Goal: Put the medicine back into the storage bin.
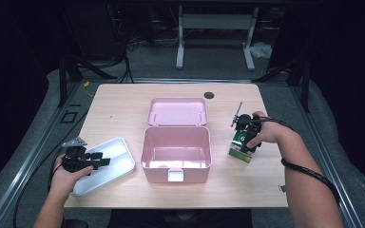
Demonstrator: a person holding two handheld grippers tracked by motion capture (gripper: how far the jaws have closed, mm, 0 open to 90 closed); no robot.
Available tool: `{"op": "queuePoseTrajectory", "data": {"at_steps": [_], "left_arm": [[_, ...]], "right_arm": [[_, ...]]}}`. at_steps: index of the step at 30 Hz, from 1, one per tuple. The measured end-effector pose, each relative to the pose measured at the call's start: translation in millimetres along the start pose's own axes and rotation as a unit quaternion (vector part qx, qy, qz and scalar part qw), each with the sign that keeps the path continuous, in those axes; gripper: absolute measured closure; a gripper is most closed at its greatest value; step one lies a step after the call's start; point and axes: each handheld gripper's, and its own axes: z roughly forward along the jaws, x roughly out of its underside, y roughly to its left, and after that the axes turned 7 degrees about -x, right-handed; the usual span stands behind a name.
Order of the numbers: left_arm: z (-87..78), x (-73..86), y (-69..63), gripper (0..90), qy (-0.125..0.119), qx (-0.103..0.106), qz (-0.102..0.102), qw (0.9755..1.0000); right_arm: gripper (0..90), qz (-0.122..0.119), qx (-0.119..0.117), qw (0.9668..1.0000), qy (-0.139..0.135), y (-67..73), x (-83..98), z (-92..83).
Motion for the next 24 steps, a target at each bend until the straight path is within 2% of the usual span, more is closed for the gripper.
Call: {"op": "queuePoseTrajectory", "data": {"at_steps": [1,7,14,24], "left_arm": [[-0.5,-0.1,0.1,46.0,0.0,0.001,0.0,1.0],[1.5,1.1,-0.8,46.0,0.007,0.005,-0.002,1.0],[1.8,1.1,-0.9,46.0,0.01,0.005,0.001,0.9999],[2.3,1.1,-1.4,46.1,0.013,0.002,0.002,0.9999]], "right_arm": [[6.8,0.001,-0.011,0.9999,0.0,-1.7,-0.6,1.6],[13.9,0.015,-0.034,0.9992,-0.012,-11.2,-3.1,4.0],[14.9,0.019,-0.043,0.9989,-0.008,-13.6,-2.8,2.8],[15.8,0.026,-0.039,0.9988,-0.017,-13.0,-1.5,1.7]]}}
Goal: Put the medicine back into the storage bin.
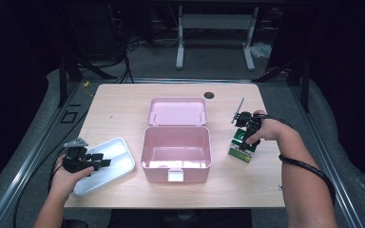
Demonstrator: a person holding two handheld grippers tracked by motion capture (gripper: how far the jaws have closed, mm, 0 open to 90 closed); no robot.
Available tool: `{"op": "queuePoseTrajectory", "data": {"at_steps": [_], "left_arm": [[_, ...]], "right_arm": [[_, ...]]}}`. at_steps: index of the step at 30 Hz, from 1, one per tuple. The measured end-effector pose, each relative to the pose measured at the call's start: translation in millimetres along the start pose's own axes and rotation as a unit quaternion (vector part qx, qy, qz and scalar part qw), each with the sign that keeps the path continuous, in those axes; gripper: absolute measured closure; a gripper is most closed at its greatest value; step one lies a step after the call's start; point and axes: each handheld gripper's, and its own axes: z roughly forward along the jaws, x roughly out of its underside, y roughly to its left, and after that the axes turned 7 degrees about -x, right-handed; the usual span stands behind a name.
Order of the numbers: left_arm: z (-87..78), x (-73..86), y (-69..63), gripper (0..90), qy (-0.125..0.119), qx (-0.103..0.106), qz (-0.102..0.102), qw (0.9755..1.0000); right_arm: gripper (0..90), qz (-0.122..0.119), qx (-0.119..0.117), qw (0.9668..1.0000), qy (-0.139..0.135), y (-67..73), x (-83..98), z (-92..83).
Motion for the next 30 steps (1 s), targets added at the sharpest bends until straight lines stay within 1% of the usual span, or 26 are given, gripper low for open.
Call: {"op": "queuePoseTrajectory", "data": {"at_steps": [4,5,7,11,13,14,15,16,17,18,19,20,23,24,26,27,28,29,30], "left_arm": [[-0.4,0.3,0.8,46.1,-0.001,0.0,-0.001,1.0],[-0.8,0.4,1.2,46.2,-0.001,0.001,-0.002,1.0],[-1.1,0.6,1.8,46.1,-0.002,0.0,-0.003,1.0],[-1.9,0.5,2.0,46.1,-0.003,0.0,-0.003,1.0],[-2.6,0.3,1.5,46.1,-0.005,0.001,-0.005,1.0],[-2.7,0.2,1.3,46.1,-0.006,0.001,-0.005,1.0],[-2.8,0.1,1.2,46.2,-0.007,0.001,-0.006,1.0],[-2.8,0.1,1.1,46.1,-0.007,0.001,-0.005,1.0],[-2.8,0.1,1.1,46.1,-0.007,0.001,-0.005,1.0],[-2.6,0.1,1.0,46.1,-0.006,0.002,-0.004,1.0],[-2.3,0.1,0.7,46.1,-0.005,0.001,-0.003,1.0],[-2.3,0.1,0.7,46.1,-0.005,0.001,-0.003,1.0],[-2.2,0.1,0.7,46.1,-0.005,0.0,-0.002,1.0],[-2.2,0.2,1.0,46.1,-0.005,0.0,-0.002,1.0],[-2.2,0.5,1.6,46.1,-0.004,0.0,-0.003,1.0],[-2.2,0.5,1.6,46.2,-0.004,0.0,-0.003,1.0],[-2.1,0.6,1.9,46.2,-0.004,0.0,-0.004,1.0],[-2.0,0.7,2.0,46.1,-0.003,0.001,-0.003,1.0],[-1.6,0.7,1.7,46.1,-0.002,0.001,-0.003,1.0]], "right_arm": [[15.9,0.0,-0.001,1.0,0.002,0.5,0.0,-1.6],[15.9,-0.004,0.008,1.0,0.004,1.8,-0.2,-5.5],[15.9,-0.007,0.014,0.9999,0.0,4.4,-0.4,-11.3],[15.9,-0.019,0.018,0.9996,-0.009,12.5,-1.4,-31.0],[16.0,-0.027,0.025,0.9992,-0.014,18.2,-2.4,-40.8],[16.0,-0.033,0.024,0.9991,-0.014,20.8,-3.2,-45.6],[16.0,-0.039,0.031,0.9986,-0.016,24.2,-4.1,-50.0],[16.0,-0.046,0.027,0.9985,-0.014,26.8,-5.1,-54.5],[16.0,-0.046,0.027,0.9985,-0.014,26.8,-5.1,-54.5],[16.1,-0.062,0.033,0.9974,-0.016,34.1,-7.9,-63.9],[16.1,-0.064,0.033,0.9973,-0.016,36.8,-8.9,-66.8],[16.1,-0.071,0.036,0.9967,-0.013,40.3,-10.4,-71.0],[16.2,-0.101,0.043,0.9938,-0.011,51.7,-15.2,-81.6],[16.2,-0.114,0.045,0.9925,-0.003,56.2,-17.4,-86.2],[16.3,-0.141,0.043,0.989,-0.007,64.7,-21.5,-93.7],[16.3,-0.141,0.043,0.989,-0.007,64.7,-21.5,-93.7],[16.3,-0.151,0.044,0.9875,-0.01,69.7,-23.5,-97.5],[16.3,-0.167,0.041,0.985,-0.015,75.1,-26.9,-102.1],[16.3,-0.185,0.037,0.9818,-0.017,84.1,-32.9,-109.9]]}}
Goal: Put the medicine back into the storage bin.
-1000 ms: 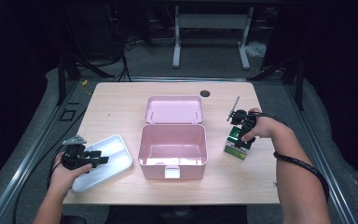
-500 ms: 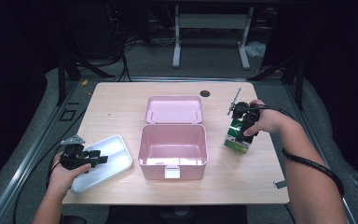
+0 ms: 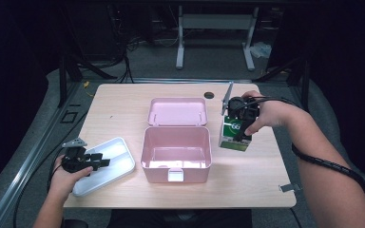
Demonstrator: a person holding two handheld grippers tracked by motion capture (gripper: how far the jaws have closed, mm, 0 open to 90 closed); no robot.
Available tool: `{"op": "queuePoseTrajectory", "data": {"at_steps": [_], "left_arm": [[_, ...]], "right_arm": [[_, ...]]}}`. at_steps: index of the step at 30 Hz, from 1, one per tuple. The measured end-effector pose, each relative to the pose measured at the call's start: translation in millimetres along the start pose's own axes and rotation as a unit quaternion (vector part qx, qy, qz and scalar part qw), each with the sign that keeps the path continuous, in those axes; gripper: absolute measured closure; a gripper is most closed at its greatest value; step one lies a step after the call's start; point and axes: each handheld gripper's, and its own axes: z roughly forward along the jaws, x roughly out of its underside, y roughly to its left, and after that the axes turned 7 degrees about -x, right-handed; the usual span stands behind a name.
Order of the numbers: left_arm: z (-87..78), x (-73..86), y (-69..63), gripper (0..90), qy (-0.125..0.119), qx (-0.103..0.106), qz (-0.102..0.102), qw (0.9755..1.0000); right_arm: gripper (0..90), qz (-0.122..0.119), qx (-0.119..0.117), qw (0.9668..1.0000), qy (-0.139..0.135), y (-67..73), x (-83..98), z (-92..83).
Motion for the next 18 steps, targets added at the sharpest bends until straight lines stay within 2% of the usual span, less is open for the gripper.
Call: {"op": "queuePoseTrajectory", "data": {"at_steps": [8,9,10,14,15,18], "left_arm": [[-0.1,-0.2,0.0,46.1,0.0,0.001,0.001,1.0],[-0.1,-0.2,0.0,46.1,0.0,0.001,0.001,1.0],[-0.3,-0.1,0.3,46.1,-0.001,0.001,0.0,1.0],[-0.7,-0.1,0.5,46.1,-0.002,0.002,-0.001,1.0],[-0.7,-0.1,0.5,46.1,-0.003,0.001,-0.002,1.0],[-0.9,0.1,0.7,46.1,-0.002,0.001,-0.001,1.0]], "right_arm": [[16.4,-0.04,-0.001,0.9991,-0.011,17.9,-41.0,-22.5],[16.4,-0.04,-0.001,0.9991,-0.011,17.9,-41.0,-22.5],[16.4,-0.05,-0.001,0.9987,-0.006,22.8,-54.3,-26.1],[16.4,-0.065,-0.005,0.9979,-0.007,30.0,-75.4,-26.7],[16.4,-0.065,-0.005,0.9979,-0.007,30.0,-75.4,-26.7],[16.4,-0.077,-0.011,0.9969,-0.012,34.9,-93.9,-22.4]]}}
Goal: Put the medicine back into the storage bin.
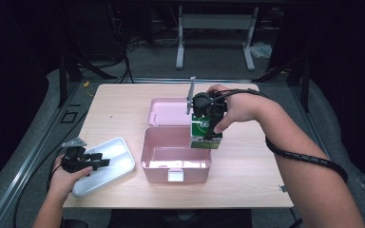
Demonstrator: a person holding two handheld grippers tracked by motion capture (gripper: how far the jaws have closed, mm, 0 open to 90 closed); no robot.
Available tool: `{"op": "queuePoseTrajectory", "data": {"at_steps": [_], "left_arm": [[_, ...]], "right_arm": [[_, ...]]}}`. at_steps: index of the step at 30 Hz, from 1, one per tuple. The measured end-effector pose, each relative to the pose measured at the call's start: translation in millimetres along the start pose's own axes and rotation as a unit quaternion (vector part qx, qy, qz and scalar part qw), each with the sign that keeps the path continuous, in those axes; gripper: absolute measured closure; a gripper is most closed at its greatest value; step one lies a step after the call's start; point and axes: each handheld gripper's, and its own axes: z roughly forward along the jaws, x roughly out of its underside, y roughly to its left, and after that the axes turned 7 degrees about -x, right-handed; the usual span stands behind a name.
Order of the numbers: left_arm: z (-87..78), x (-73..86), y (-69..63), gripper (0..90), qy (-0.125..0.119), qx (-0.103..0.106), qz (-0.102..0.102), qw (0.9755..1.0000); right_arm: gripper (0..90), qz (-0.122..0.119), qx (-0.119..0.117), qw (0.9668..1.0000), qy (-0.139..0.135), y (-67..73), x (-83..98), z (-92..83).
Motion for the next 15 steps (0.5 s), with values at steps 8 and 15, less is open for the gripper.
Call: {"op": "queuePoseTrajectory", "data": {"at_steps": [8,15], "left_arm": [[-0.7,0.3,1.3,46.1,0.0,-0.001,-0.001,1.0],[-0.1,0.2,1.3,46.0,0.002,-0.002,0.002,1.0]], "right_arm": [[16.4,-0.015,-0.016,0.9997,0.007,3.3,-23.5,13.9],[16.4,-0.018,-0.023,0.9996,0.004,2.1,-24.6,30.8]]}}
